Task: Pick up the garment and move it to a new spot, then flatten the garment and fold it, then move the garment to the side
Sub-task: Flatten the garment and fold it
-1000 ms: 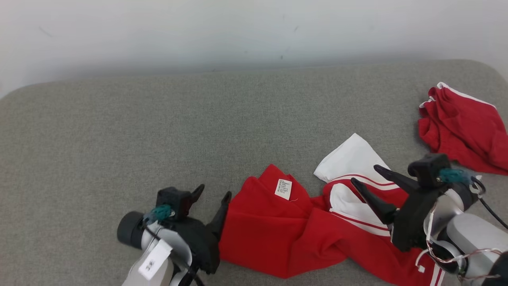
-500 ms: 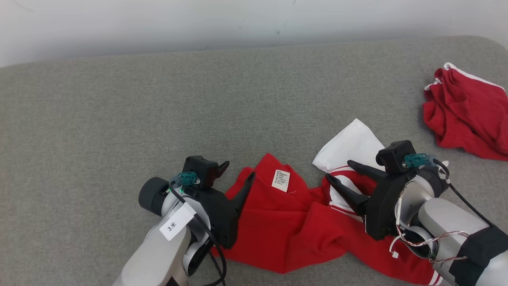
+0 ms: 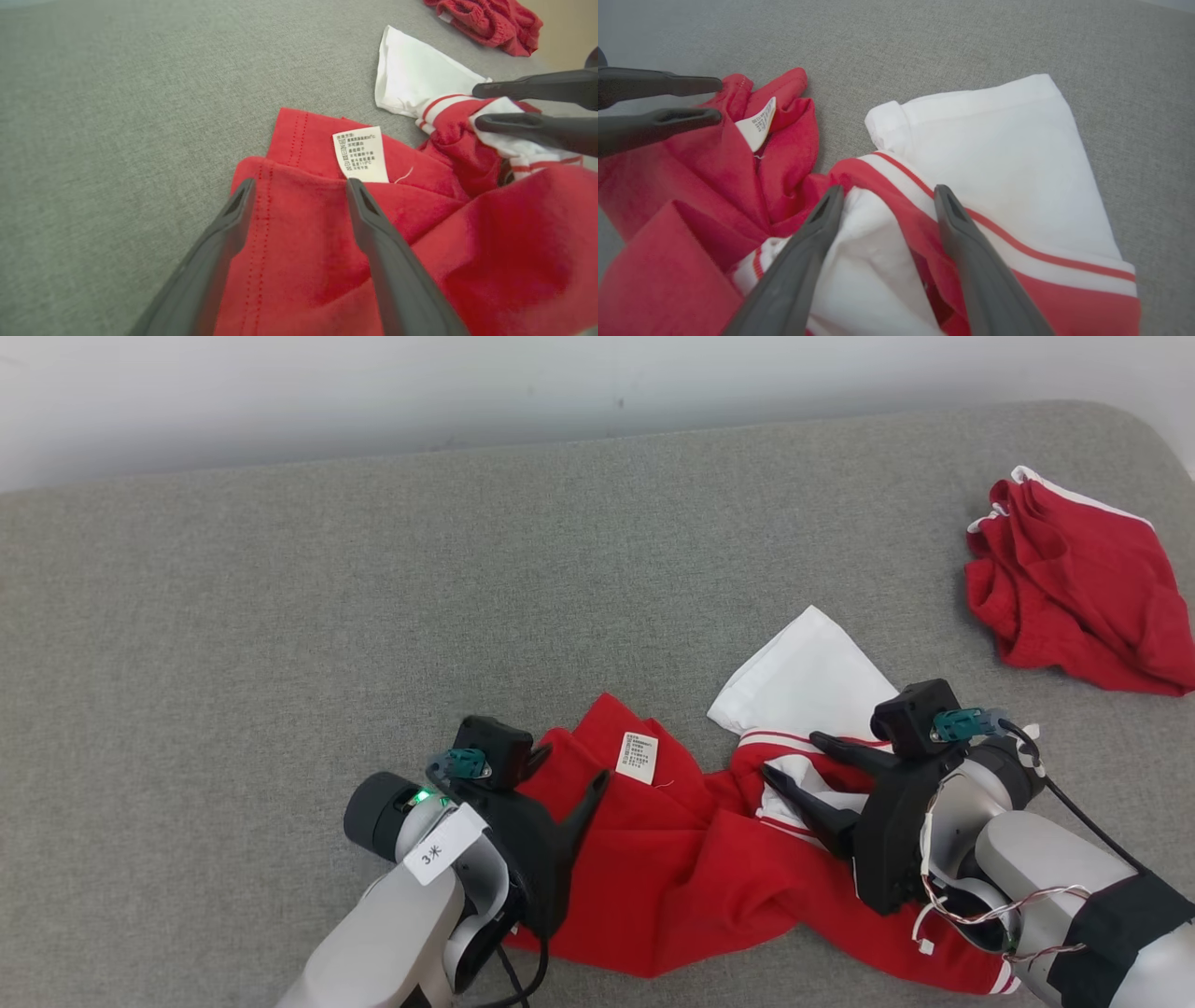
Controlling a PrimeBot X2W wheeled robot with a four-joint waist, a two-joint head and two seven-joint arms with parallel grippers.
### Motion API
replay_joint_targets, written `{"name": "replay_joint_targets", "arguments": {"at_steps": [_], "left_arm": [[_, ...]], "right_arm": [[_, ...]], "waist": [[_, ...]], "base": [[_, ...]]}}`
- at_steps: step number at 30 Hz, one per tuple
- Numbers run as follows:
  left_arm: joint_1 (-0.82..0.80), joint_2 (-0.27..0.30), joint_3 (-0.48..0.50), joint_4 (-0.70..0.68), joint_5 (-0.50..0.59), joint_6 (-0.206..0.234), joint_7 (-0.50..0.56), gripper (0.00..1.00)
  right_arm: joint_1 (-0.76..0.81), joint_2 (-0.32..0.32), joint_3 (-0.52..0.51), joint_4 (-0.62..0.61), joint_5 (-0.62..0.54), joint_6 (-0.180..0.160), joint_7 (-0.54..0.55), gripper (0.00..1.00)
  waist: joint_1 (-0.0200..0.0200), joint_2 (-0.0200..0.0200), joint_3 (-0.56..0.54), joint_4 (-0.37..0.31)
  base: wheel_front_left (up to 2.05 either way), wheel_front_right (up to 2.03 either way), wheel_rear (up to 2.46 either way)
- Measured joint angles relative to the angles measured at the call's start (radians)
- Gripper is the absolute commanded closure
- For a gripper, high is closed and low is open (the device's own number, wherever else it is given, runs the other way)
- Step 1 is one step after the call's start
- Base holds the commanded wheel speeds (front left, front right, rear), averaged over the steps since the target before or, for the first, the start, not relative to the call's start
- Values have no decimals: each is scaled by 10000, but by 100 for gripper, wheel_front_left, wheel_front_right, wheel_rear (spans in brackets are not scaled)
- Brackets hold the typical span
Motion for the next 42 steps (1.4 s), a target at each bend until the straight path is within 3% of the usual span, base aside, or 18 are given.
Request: {"name": "replay_joint_targets", "arguments": {"at_steps": [1, 3, 4, 5, 6, 11, 18, 26, 27, 28, 29, 42], "left_arm": [[-12, -2, -35, 96, -96, 58, 2, 0], [-137, 13, -261, 268, -353, 113, 96, 5], [-186, 0, -270, 301, -424, 146, 92, 44], [-209, -2, -290, 326, -562, 173, 82, 75], [-222, -8, -299, 412, -625, 203, 82, 100], [-347, 2, -431, 612, -972, 345, -40, 100], [-843, -10, -105, 828, -1147, 763, -752, 100], [-970, -13, -305, 1095, -1313, 840, -1110, 100], [-965, -13, -343, 1106, -1396, 855, -1168, 100], [-965, -12, -393, 1122, -1513, 857, -1204, 29], [-964, -13, -453, 1137, -1576, 859, -1254, 0], [-951, -6, -953, 1672, -1831, 848, -1317, 0]], "right_arm": [[-1, 4, 19, 46, 0, 25, 4, 0], [0, -17, 61, 132, 0, 73, 50, 53], [-4, -15, 82, 157, 0, 73, 82, 80], [-4, -12, 88, 159, 0, 73, 81, 100], [-12, 0, 104, 165, 0, 77, 81, 100], [-161, 21, 56, 194, 4, 148, -90, 100], [-420, 40, -591, 134, 65, 159, -1198, 100], [-385, 31, -660, 299, 163, 173, -1682, 100], [-376, 38, -629, 339, 173, 174, -1685, 52], [-363, 46, -617, 362, 171, 174, -1703, 0], [-359, 56, -629, 384, 173, 174, -1785, 0], [-147, -123, -320, 184, 196, 247, -1850, 0]], "waist": [[0, 0, 5, -2], [0, 0, 18, 16], [0, 0, 33, 30], [0, 0, 43, 46], [1, 0, 50, 60], [0, 0, 50, 117], [0, 0, -34, 183], [0, 0, -127, 256], [0, 0, -132, 261], [0, 0, -135, 264], [0, 0, -136, 265], [0, -2, -244, 218]], "base": [[0, 0, 0], [0, 0, 0], [0, 0, 0], [0, 0, 0], [0, 0, 0], [0, 0, 0], [0, 0, 0], [0, 0, 0], [0, 0, 0], [0, 0, 0], [0, 0, 0], [0, 0, 0]]}}
